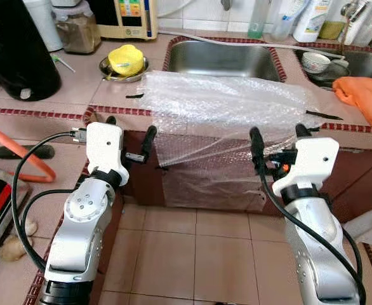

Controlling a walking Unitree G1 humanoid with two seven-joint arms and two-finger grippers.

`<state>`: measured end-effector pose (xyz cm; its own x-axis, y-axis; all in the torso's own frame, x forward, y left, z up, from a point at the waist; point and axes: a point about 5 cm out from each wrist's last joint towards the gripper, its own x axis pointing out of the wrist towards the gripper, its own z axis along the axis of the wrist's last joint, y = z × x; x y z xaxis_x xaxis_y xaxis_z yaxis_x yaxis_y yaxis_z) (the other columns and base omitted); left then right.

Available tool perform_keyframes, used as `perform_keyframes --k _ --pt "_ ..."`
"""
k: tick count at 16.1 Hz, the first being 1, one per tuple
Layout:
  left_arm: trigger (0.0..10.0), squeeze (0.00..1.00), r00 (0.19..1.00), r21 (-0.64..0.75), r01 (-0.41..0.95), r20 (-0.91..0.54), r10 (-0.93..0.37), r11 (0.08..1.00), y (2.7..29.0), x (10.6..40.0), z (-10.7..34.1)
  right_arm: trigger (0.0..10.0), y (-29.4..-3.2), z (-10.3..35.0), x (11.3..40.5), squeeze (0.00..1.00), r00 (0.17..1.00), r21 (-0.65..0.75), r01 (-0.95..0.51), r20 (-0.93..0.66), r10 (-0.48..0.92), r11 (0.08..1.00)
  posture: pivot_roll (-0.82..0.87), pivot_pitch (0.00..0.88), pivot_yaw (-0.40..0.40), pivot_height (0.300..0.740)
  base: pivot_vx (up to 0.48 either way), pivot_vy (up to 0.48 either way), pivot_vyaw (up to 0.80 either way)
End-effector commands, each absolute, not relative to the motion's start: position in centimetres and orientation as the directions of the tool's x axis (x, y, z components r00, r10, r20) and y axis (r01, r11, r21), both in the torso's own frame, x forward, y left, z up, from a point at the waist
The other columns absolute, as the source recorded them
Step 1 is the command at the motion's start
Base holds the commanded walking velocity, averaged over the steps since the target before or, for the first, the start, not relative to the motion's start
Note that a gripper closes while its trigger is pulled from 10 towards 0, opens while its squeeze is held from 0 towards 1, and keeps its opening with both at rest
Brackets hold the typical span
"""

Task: Kitchen organization

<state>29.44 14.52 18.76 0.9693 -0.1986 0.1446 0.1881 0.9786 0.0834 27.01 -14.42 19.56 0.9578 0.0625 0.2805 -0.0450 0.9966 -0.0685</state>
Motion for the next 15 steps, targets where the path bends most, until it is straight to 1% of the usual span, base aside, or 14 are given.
perform_keyframes --k 1,15 --pt "10.0 0.0 0.969 0.081 0.176 0.162 -0.187 0.981 14.6 29.2 19.0 10.0 -14.4 19.4 27.2 0.0 0.959 -0.085 -0.052 0.273 0.074 0.995 0.08 0.1 -0.022 0.74 0.24 0.0 0.0" --pt "10.0 0.0 0.963 0.055 0.215 0.153 -0.221 0.975 13.6 29.1 18.5 10.0 -14.3 19.5 27.2 0.0 0.958 -0.106 -0.053 0.275 0.08 0.993 0.04 0.118 -0.02 0.74 0.263 0.0 0.0"
